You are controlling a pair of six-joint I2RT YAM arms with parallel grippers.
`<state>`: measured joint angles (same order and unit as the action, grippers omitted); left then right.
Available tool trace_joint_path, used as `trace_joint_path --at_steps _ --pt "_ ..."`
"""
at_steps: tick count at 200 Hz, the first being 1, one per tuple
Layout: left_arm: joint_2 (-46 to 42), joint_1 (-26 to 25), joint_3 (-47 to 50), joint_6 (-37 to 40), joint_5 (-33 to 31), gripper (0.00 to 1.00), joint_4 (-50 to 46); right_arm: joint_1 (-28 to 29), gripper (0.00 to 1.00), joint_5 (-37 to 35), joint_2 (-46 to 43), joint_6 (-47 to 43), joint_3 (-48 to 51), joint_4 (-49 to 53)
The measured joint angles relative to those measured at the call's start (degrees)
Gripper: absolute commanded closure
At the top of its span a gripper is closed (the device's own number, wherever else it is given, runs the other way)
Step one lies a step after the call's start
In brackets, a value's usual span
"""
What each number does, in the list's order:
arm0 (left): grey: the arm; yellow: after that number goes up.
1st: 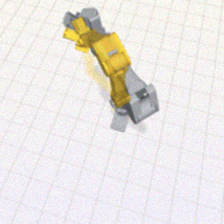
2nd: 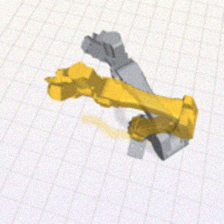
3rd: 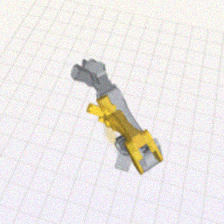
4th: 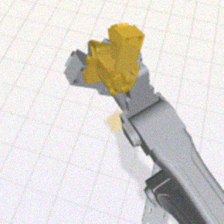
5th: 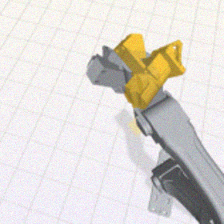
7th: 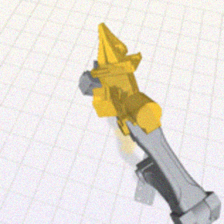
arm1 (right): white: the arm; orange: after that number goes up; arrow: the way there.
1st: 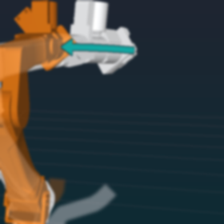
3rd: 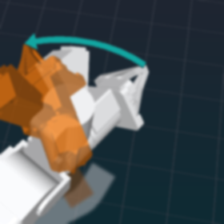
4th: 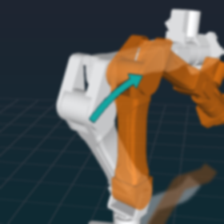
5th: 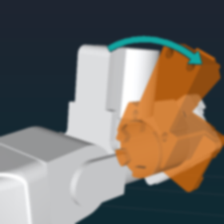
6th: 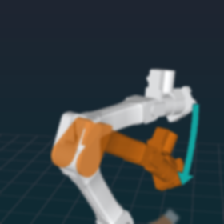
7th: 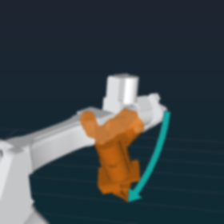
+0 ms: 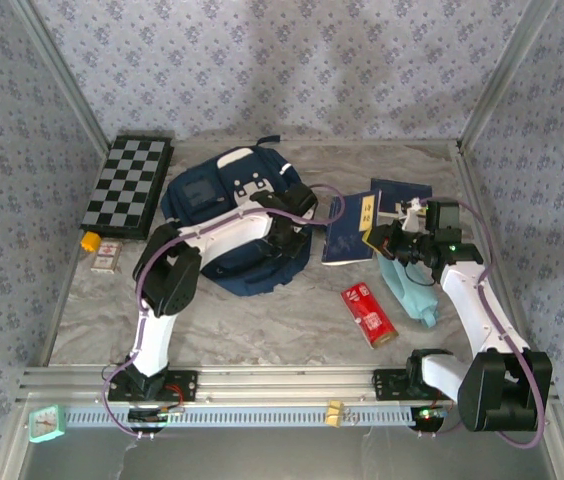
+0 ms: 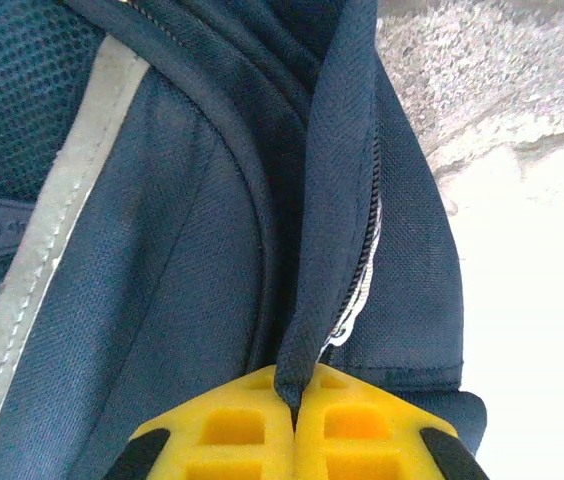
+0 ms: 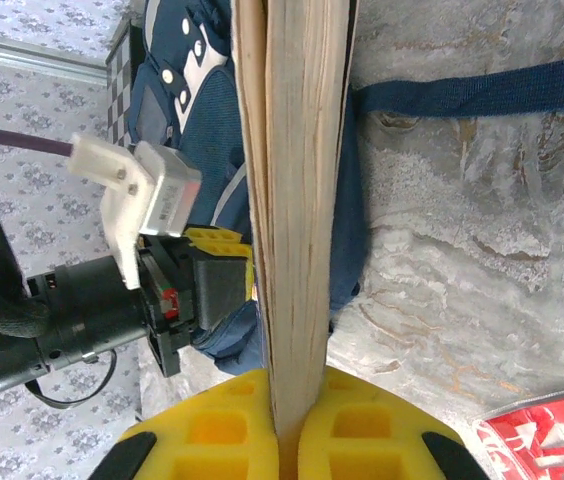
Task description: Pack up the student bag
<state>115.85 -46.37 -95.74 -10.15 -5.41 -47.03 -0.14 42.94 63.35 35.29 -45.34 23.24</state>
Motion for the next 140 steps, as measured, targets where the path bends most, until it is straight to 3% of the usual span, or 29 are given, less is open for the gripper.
trace_joint_path --at_steps 57,97,140 --pt "-12.7 0.76 -1.42 -1.31 -4.24 1.0 -1.99 2.86 1.0 0.63 -1.68 0.92 0.0 2.05" --pt "-15.89 1.44 -7.06 -0.55 -8.39 1.0 -4.81 13.09 1.0 -0.26 1.84 6.38 0.17 -4.66" --pt "-16.02 1.36 -10.99 -0.17 -9.64 1.0 -8.07 23.93 1.0 -3.82 15.34 10.54 -3.43 -13.77"
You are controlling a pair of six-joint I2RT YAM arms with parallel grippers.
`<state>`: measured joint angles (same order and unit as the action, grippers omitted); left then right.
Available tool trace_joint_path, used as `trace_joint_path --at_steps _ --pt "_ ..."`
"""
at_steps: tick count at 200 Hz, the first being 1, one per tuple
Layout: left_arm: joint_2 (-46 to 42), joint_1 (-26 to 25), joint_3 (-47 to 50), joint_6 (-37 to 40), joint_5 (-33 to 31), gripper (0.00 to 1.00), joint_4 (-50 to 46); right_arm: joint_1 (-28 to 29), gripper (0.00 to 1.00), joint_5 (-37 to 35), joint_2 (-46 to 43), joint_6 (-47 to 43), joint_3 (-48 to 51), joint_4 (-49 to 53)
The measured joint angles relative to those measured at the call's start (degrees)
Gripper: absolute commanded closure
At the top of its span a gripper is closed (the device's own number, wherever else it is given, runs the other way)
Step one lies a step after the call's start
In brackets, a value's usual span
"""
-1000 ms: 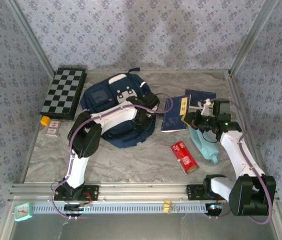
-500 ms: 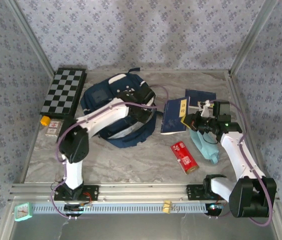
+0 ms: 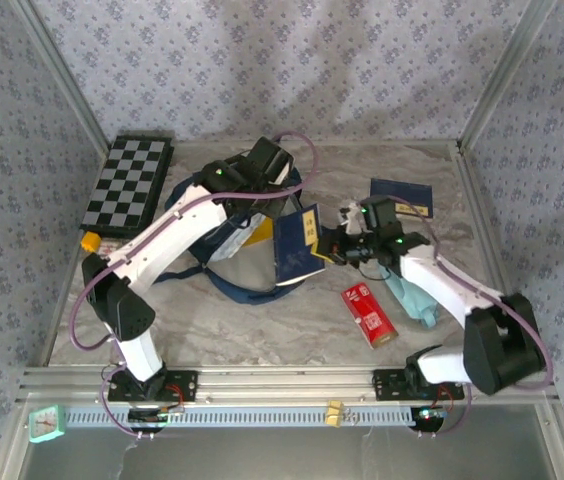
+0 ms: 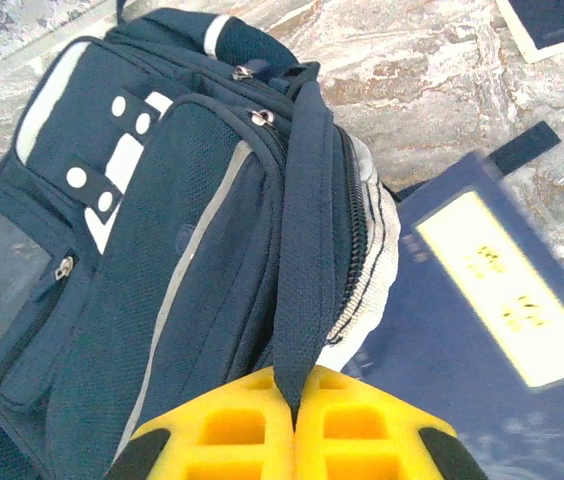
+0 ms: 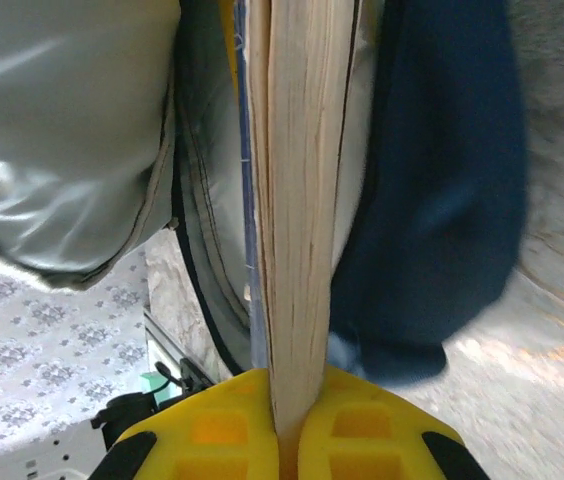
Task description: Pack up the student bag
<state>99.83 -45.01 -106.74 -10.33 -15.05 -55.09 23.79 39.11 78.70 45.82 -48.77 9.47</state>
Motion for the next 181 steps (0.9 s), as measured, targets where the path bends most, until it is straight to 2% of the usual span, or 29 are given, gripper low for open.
trace_joint_path --at_steps 26,38,61,77,98,108,140,161,181 --pt "-0.57 -0.07 0.02 -0.07 0.0 1.0 -0.48 3.63 1.0 -2.4 9.35 1.33 -6.29 -4.68" --pt "-1.51 -0.09 0.85 -0.22 -0.07 1.0 -0.28 4.9 0.96 -3.65 14.14 1.36 -10.27 -5.95" --pt "-4.59 -0.09 3.52 -0.26 -0.87 1.0 -0.2 6.58 0.83 -6.38 21.16 1.31 -15.5 -7.56" --pt "-6.69 -0.09 5.42 -0.26 -0.94 1.0 0.13 7.06 0.68 -8.22 24.26 0.61 -17.27 -7.39" --pt "-8.07 -0.09 7.19 -0.26 -0.9 1.0 0.46 7.34 0.56 -11.19 25.29 -1.31 -18.82 -5.25" --pt "-8.07 -0.09 7.61 -0.26 -0.87 1.0 0.87 7.78 0.53 -13.33 24.74 -2.62 -19.28 -3.63" --pt "-8.2 -0.07 8.7 -0.26 -0.57 1.0 1.99 11.56 0.57 -20.98 18.53 -7.17 -18.14 3.28" --pt "-8.24 0.02 9.09 -0.28 0.02 1.0 2.58 15.15 0.69 -24.98 13.64 -8.92 -15.93 6.56" --pt "-8.26 0.02 9.46 -0.31 0.39 1.0 2.8 18.62 0.82 -27.32 12.7 -9.25 -14.45 7.54"
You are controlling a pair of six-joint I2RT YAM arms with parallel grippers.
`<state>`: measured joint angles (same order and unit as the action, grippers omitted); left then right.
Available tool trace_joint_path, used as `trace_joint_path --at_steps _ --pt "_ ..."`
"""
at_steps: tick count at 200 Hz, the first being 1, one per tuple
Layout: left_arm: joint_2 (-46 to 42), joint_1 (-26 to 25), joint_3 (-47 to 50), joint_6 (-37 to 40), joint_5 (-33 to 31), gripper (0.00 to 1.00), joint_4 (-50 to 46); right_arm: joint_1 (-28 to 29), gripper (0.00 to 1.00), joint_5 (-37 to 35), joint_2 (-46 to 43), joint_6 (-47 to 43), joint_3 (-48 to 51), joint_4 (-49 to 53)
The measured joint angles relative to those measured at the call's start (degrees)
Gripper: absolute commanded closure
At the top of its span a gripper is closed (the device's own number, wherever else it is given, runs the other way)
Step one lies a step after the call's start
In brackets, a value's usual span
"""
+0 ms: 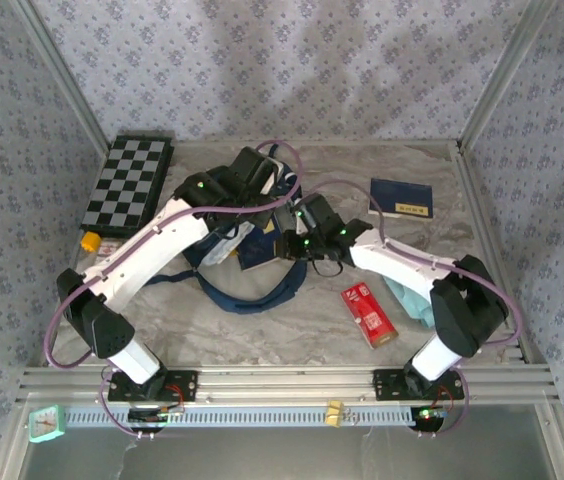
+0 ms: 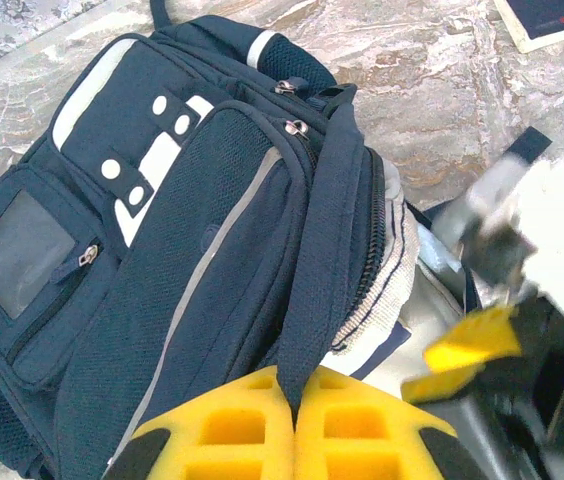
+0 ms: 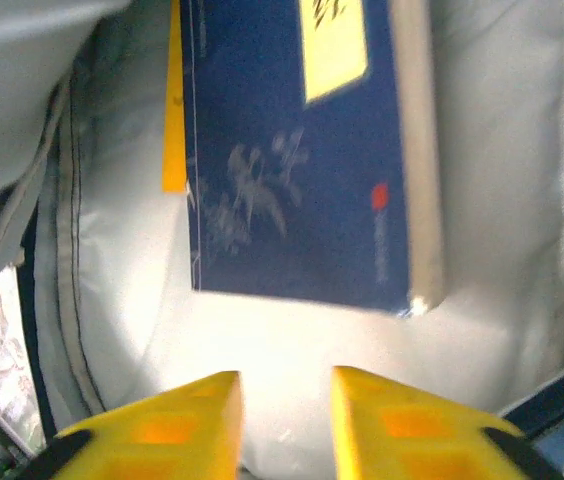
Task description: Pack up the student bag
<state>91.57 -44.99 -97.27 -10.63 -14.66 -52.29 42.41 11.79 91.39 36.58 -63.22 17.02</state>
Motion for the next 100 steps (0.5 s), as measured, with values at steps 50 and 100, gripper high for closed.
trace_joint_path --at_steps 50,100 --pt "-0.17 0.17 0.83 -0.61 0.48 1.0 0.87 2.1 0.98 -2.86 7.72 1.01 1.86 -9.01" --pt "-1.51 2.25 2.12 -2.71 3.23 1.0 1.46 3.41 0.97 -8.26 15.52 2.84 -0.04 -24.28"
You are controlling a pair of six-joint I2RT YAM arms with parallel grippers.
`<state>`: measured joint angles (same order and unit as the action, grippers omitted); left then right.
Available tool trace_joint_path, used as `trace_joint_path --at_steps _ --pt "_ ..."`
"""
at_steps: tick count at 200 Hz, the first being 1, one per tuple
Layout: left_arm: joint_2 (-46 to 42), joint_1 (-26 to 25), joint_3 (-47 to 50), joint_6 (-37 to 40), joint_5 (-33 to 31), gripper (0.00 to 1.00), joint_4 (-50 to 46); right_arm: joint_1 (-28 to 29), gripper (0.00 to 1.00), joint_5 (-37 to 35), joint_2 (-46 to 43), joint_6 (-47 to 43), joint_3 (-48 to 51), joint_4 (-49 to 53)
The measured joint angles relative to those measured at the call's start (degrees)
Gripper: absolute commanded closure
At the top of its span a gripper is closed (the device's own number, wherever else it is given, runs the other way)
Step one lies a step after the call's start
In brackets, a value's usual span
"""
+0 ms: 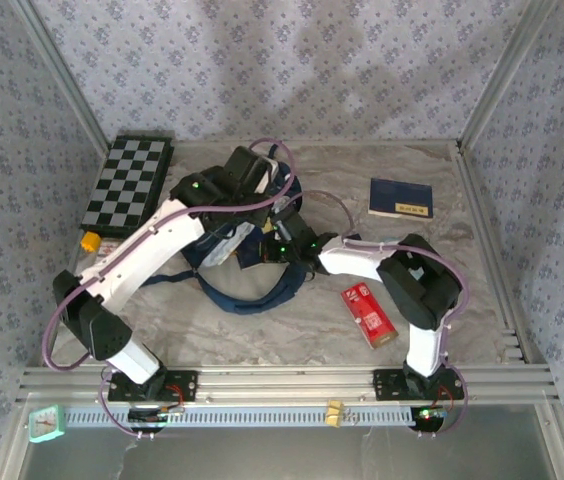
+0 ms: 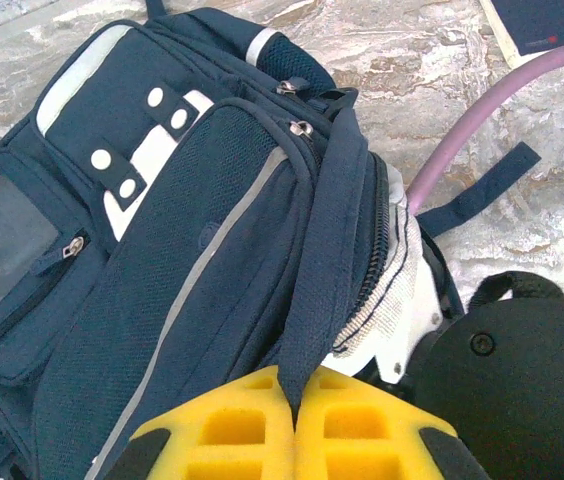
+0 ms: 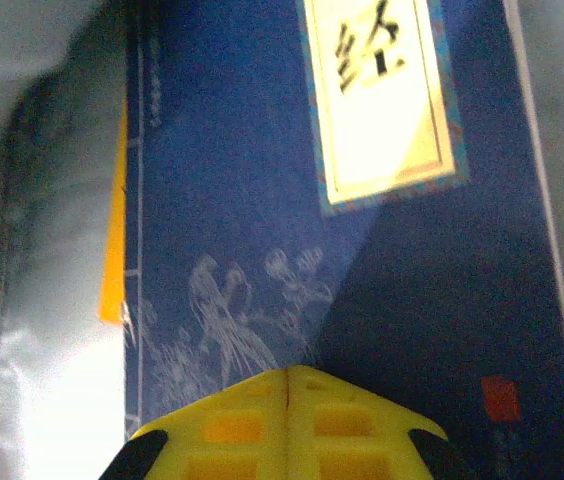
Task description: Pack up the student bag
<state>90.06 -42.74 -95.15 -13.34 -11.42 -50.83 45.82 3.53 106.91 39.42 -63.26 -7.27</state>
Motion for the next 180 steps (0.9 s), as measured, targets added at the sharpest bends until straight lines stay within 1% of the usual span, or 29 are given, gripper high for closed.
trace_joint_path --at_steps 10,28,44,66,77,89,114,141,180 --pt "-0.37 0.57 0.02 -0.42 0.52 1.0 -0.11 0.37 0.96 -0.11 0.02 0.02 0.26 -2.1" --pt "-1.31 1.55 0.9 -0.92 1.29 1.0 0.15 1.16 0.9 -0.17 -1.57 -0.26 2.25 -5.2" --pt "-2.27 2.05 2.47 -1.29 1.97 1.0 0.22 1.79 0.95 -0.94 -3.89 -1.07 3.19 -2.82" --pt "-3.08 2.16 4.66 -1.57 2.25 1.0 0.57 2.45 0.94 -3.23 -5.46 -1.29 3.26 -0.24" --pt "-3.17 2.19 5.29 -1.79 2.34 1.0 0.9 2.69 0.94 -4.33 -6.21 -0.39 5.03 -0.7" --pt "-3.19 2.25 5.57 -2.19 2.47 1.0 1.03 2.71 0.96 -4.7 -6.64 0.76 7.37 -1.22" --pt "-3.19 2.25 5.55 -3.28 2.49 1.0 1.2 2.78 0.97 -4.83 -5.2 3.06 8.59 -1.31" --pt "-3.17 2.25 4.83 -4.9 2.49 1.0 0.72 4.28 0.97 -6.05 -4.33 3.5 8.37 -2.47" --pt "-3.17 2.25 4.35 -8.09 3.58 1.0 0.5 4.74 0.98 -5.66 -0.96 4.15 6.43 -6.82"
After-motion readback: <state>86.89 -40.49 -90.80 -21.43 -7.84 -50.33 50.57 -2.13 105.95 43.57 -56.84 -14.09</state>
